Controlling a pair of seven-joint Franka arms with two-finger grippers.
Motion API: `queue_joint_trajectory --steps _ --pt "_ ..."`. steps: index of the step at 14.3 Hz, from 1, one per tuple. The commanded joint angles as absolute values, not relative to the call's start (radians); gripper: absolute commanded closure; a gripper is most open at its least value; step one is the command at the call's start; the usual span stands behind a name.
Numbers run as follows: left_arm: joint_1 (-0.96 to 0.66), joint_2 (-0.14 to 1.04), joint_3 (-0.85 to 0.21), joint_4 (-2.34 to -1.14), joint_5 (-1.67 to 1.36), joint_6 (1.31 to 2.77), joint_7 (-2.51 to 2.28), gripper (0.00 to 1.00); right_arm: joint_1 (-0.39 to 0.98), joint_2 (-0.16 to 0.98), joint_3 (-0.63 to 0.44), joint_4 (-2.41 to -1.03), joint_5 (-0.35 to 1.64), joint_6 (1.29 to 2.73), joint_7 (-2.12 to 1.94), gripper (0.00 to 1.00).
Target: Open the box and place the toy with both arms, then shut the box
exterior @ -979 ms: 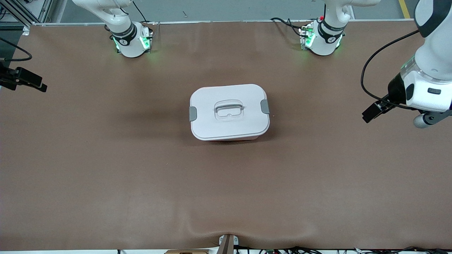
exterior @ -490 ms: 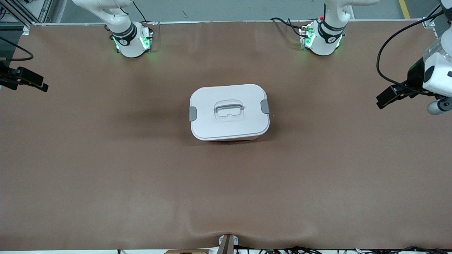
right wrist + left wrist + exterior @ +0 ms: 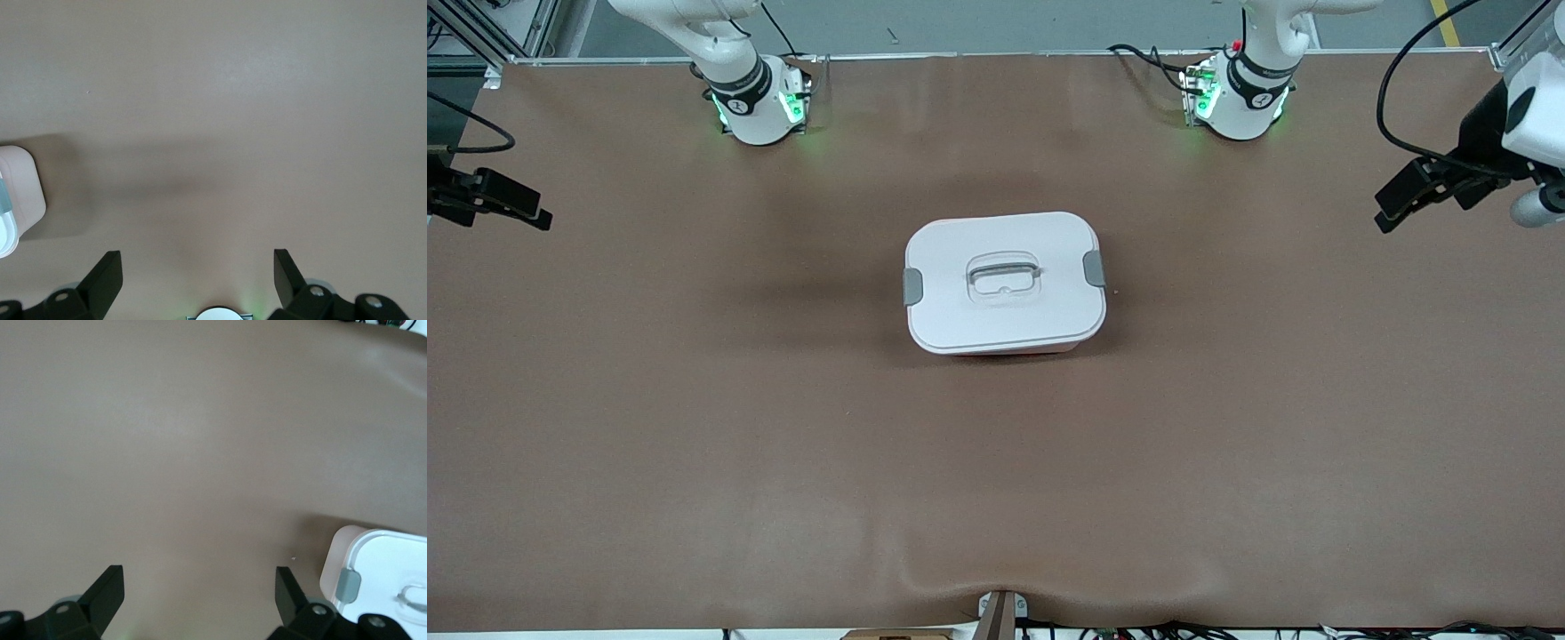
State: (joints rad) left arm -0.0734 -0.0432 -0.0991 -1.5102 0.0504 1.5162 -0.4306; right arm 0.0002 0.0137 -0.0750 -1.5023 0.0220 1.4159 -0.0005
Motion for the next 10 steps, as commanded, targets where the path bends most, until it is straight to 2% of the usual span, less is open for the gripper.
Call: queue_joint_trajectory --steps 1,10 --pt "-0.052 -0.087 -0.104 -1.566 0.034 1.525 -0.346 0.00 0.008 0.026 -0.078 -1.474 0.009 1.396 0.002 0.00" --pt "-0.049 -0.091 -0.061 -1.588 -0.069 1.534 -0.270 0.00 0.002 0.025 -0.080 -1.471 0.006 1.397 0.002 0.00"
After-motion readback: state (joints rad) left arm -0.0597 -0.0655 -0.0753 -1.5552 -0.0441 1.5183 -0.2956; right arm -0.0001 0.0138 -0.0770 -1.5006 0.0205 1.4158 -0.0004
